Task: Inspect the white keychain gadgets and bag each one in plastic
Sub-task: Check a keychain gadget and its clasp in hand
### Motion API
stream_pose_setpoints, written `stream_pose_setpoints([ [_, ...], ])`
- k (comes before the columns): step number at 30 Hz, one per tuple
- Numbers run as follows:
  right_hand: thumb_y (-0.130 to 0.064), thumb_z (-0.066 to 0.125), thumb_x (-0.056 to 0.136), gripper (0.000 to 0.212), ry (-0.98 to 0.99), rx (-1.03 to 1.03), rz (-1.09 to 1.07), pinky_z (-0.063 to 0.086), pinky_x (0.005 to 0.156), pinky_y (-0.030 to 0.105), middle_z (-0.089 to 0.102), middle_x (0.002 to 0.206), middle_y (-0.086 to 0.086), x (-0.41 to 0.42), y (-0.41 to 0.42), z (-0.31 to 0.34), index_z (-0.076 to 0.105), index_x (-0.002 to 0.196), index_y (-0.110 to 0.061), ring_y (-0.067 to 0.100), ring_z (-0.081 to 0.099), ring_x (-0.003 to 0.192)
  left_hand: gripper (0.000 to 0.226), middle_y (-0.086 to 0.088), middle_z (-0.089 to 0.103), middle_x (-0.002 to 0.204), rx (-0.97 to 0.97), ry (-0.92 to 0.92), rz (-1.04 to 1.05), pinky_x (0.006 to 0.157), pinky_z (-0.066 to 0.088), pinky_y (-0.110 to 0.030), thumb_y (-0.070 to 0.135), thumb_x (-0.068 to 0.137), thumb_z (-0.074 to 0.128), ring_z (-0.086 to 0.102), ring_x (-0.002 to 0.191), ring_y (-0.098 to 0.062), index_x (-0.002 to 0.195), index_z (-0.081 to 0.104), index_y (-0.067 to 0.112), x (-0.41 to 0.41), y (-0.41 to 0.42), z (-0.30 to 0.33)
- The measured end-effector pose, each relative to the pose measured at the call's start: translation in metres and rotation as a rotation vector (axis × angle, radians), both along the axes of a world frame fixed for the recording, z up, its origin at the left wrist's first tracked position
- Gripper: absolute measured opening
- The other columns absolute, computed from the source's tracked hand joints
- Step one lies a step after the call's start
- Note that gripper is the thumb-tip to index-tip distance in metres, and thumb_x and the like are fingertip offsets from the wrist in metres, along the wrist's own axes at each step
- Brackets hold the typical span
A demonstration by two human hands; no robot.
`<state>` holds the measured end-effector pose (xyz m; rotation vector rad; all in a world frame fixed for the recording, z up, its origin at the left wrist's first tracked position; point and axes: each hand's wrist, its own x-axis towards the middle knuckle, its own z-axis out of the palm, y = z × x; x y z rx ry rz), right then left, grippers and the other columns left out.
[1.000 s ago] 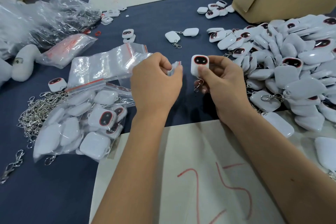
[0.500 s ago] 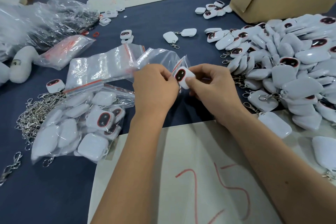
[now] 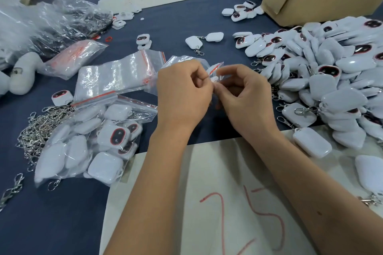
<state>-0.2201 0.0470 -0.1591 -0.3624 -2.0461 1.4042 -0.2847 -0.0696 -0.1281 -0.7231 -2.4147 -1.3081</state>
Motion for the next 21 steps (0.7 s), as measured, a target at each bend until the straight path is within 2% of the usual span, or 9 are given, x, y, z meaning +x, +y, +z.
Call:
stream_pose_setpoints([
  [2, -0.014, 0.079, 0.089, 0.013, 0.013, 0.043, -0.096, 0.059, 0.075, 0.032, 0.074, 0.087, -0.006, 0.001, 0.001, 0.0, 0.073, 0.1, -0.013, 0.008, 0.072, 0.076, 0.013, 0.003, 0.061, 0.057, 0.002, -0.002, -0.057, 0.06, 0.051, -0.036, 0.005, 0.074, 0.067, 0.056, 0.057, -0.016, 0.064, 0.067, 0.014, 0.002, 0.001, 0.0],
  [5, -0.013, 0.078, 0.088, 0.005, 0.004, 0.128, -0.185, 0.058, 0.079, 0.031, 0.074, 0.084, -0.011, 0.004, 0.004, 0.001, 0.076, 0.093, -0.013, 0.005, 0.07, 0.076, 0.014, 0.002, 0.06, 0.055, -0.033, -0.007, -0.153, 0.058, 0.05, -0.037, 0.007, 0.075, 0.069, 0.056, 0.056, -0.018, 0.064, 0.065, 0.014, 0.006, 0.004, 0.0],
  [8, -0.003, 0.068, 0.094, 0.013, -0.024, 0.053, -0.012, 0.06, 0.078, 0.036, 0.076, 0.087, -0.008, 0.004, 0.004, 0.005, 0.076, 0.101, -0.01, 0.009, 0.073, 0.079, 0.012, 0.002, 0.059, 0.055, -0.002, 0.014, -0.129, 0.058, 0.051, -0.04, 0.008, 0.075, 0.068, 0.057, 0.055, -0.018, 0.065, 0.064, 0.013, 0.007, 0.006, 0.0],
  [10, 0.003, 0.054, 0.099, 0.024, -0.055, 0.064, 0.181, 0.055, 0.062, 0.033, 0.07, 0.07, -0.012, 0.004, 0.003, 0.008, 0.074, 0.098, -0.01, 0.015, 0.07, 0.06, 0.011, 0.002, 0.059, 0.055, 0.068, 0.039, -0.078, 0.059, 0.052, -0.041, 0.008, 0.077, 0.067, 0.06, 0.055, -0.019, 0.067, 0.064, 0.01, 0.007, 0.006, 0.002],
  [12, 0.006, 0.046, 0.097, 0.032, -0.118, 0.149, 0.304, 0.049, 0.057, 0.03, 0.063, 0.057, -0.007, 0.005, -0.001, 0.01, 0.069, 0.092, -0.015, 0.019, 0.064, 0.049, 0.011, 0.003, 0.06, 0.055, 0.113, 0.068, -0.029, 0.059, 0.052, -0.038, 0.009, 0.078, 0.068, 0.058, 0.053, -0.015, 0.067, 0.065, 0.01, 0.006, 0.004, 0.003],
  [15, 0.001, 0.053, 0.098, 0.03, -0.073, 0.241, 0.18, 0.05, 0.063, 0.031, 0.066, 0.061, -0.001, 0.006, -0.005, 0.007, 0.074, 0.111, -0.015, 0.02, 0.065, 0.054, 0.012, 0.007, 0.059, 0.054, 0.148, 0.085, 0.07, 0.057, 0.05, -0.027, 0.009, 0.077, 0.069, 0.058, 0.054, -0.013, 0.066, 0.065, 0.012, 0.005, 0.002, 0.005],
  [17, -0.001, 0.056, 0.097, 0.03, -0.028, 0.292, 0.006, 0.046, 0.064, 0.029, 0.072, 0.072, -0.003, 0.005, -0.005, 0.007, 0.077, 0.115, -0.012, 0.006, 0.058, 0.056, 0.012, 0.007, 0.06, 0.053, 0.191, 0.05, 0.11, 0.057, 0.051, -0.026, 0.009, 0.076, 0.068, 0.06, 0.052, -0.013, 0.065, 0.066, 0.013, 0.004, 0.0, 0.006],
  [19, 0.002, 0.052, 0.094, 0.034, -0.109, 0.322, 0.073, 0.043, 0.066, 0.027, 0.063, 0.069, -0.019, 0.004, -0.004, 0.008, 0.078, 0.111, -0.013, -0.002, 0.051, 0.058, 0.011, 0.007, 0.061, 0.053, 0.212, 0.029, 0.107, 0.057, 0.052, -0.027, 0.009, 0.075, 0.068, 0.061, 0.052, -0.012, 0.065, 0.066, 0.014, 0.004, 0.001, 0.006],
  [21, 0.003, 0.049, 0.093, 0.03, -0.229, 0.401, 0.251, 0.044, 0.064, 0.034, 0.051, 0.059, -0.017, 0.005, -0.005, 0.01, 0.072, 0.091, -0.017, 0.016, 0.051, 0.059, 0.011, 0.01, 0.059, 0.054, 0.204, 0.038, 0.084, 0.056, 0.051, -0.023, 0.009, 0.075, 0.068, 0.059, 0.052, -0.01, 0.065, 0.066, 0.014, 0.006, 0.003, 0.006],
])
